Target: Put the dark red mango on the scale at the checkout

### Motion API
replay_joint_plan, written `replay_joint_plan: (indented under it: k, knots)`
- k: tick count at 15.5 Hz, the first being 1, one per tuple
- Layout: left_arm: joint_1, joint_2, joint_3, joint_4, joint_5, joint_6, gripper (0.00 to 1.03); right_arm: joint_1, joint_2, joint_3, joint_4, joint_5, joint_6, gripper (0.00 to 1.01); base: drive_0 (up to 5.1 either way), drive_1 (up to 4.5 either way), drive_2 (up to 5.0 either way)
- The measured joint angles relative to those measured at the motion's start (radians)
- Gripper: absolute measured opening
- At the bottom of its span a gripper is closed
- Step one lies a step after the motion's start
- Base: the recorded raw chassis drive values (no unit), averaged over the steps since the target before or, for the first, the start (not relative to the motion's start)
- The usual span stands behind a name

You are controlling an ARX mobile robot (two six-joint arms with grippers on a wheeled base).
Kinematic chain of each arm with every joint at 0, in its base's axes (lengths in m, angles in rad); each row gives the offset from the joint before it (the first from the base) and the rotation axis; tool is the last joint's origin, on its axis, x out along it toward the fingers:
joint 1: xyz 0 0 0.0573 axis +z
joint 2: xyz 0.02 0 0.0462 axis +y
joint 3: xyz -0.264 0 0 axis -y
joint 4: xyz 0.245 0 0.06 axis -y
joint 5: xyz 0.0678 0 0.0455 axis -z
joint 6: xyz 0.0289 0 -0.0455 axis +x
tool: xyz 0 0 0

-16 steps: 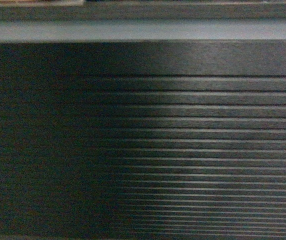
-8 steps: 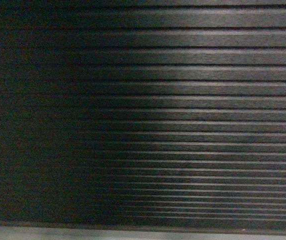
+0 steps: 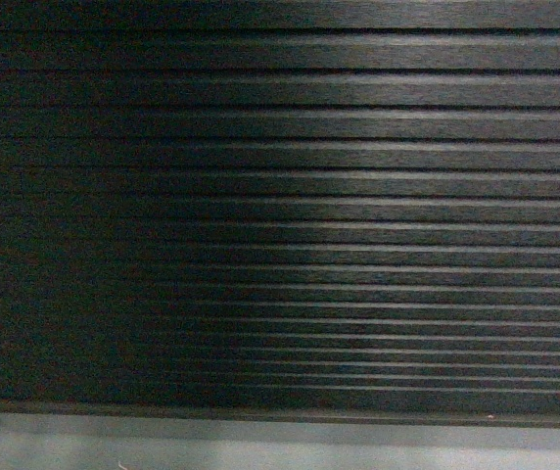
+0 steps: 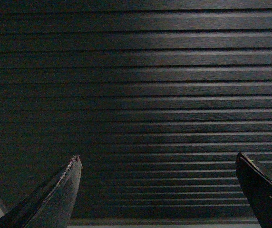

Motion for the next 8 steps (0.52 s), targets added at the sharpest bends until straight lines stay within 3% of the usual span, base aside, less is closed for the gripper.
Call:
replay_joint_plan:
  k: [8]
  knots:
    - [0.0, 0.0, 0.0, 0.0, 0.0, 0.0, 0.98, 0.0, 0.0, 0.0, 0.0, 0.0, 0.0, 0.98, 0.0, 0.0, 0.0]
